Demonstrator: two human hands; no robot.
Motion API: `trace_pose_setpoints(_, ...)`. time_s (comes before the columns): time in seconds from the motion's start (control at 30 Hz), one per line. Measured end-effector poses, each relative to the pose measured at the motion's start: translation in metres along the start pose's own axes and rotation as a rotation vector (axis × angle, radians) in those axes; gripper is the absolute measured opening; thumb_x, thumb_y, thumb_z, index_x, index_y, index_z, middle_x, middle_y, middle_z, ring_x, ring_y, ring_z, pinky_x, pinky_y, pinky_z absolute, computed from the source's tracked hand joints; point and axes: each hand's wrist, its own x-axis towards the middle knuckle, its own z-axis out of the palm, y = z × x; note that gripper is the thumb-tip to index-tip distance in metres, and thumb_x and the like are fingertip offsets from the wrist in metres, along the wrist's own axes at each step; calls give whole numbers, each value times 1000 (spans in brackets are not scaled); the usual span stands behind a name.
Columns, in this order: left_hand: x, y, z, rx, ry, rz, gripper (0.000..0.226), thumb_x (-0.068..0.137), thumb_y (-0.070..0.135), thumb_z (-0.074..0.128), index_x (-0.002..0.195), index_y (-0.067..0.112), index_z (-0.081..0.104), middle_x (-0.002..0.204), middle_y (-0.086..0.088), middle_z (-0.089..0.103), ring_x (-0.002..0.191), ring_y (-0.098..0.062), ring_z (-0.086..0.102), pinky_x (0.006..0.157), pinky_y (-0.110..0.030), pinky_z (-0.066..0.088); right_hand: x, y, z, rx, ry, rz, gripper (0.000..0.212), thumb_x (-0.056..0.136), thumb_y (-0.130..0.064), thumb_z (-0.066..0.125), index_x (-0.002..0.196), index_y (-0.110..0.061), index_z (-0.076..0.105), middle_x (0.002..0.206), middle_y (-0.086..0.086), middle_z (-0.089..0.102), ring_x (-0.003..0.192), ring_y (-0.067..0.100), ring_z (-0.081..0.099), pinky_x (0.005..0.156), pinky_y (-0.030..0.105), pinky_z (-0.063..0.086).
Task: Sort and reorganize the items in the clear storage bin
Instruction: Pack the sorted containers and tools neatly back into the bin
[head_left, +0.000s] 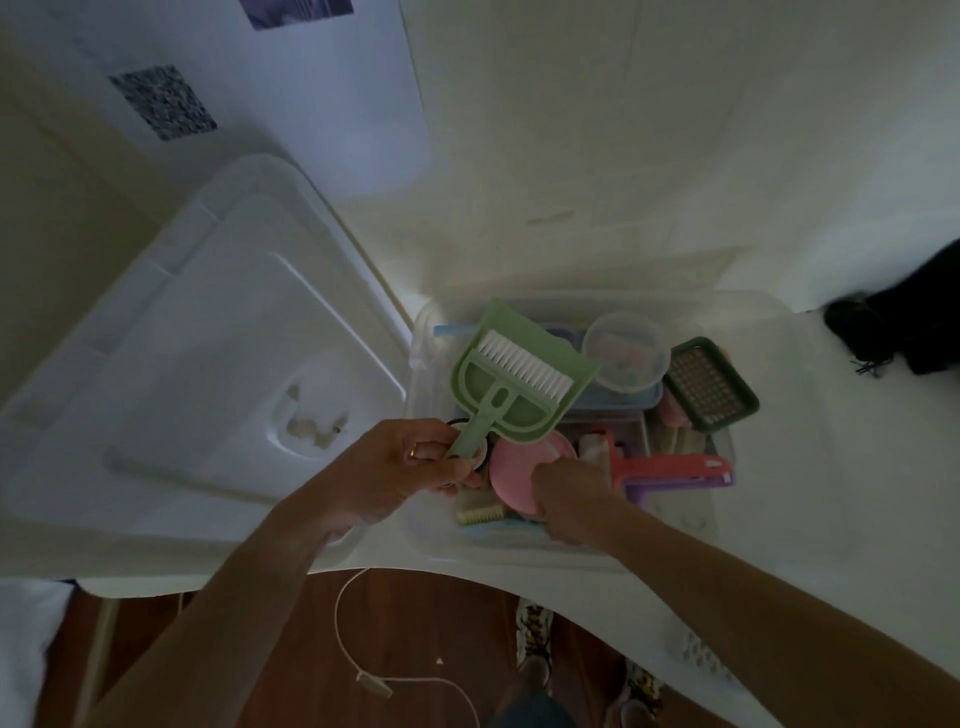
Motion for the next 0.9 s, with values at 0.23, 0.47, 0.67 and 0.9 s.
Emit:
trace_pose_setpoints(0.23,0,-1,6,48,-21,15,22,93,12,66,114,16,72,100,-8,77,95,-26,71,83,-32,56,-41,48,-29,1385,144,58,36,78,13,67,110,-4,70,93,11,75,88,24,71,91,48,56)
trace_pose_setpoints(0.47,8,11,27,189,-141,1,18,93,11,68,110,7,72,94,-12,74,83,-11,71,76,-22,55,-94,90,-43,1975,182,10,39,79,0,72,117,-8,67,113,17,71,100,32,71,85,41,59)
trace_pose_setpoints(0.67,22,4,53,737,-157,-92,29,83,48,73,86,19,74,78,-4,72,75,-16,68,77,-35,54,-69,71,-10,1717,323,401,17,74,4,79,82,-8,70,96,19,73,76,25,72,73,45,62)
trace_pose_setpoints(0.9,25,-1,57,1117,-15,-69,29,89,42,65,113,26,69,102,2,71,93,-19,66,85,-36,54,-65,55,-11,1765,261,431,3,81,13,66,84,12,64,72,28,66,62,33,62,70,60,54)
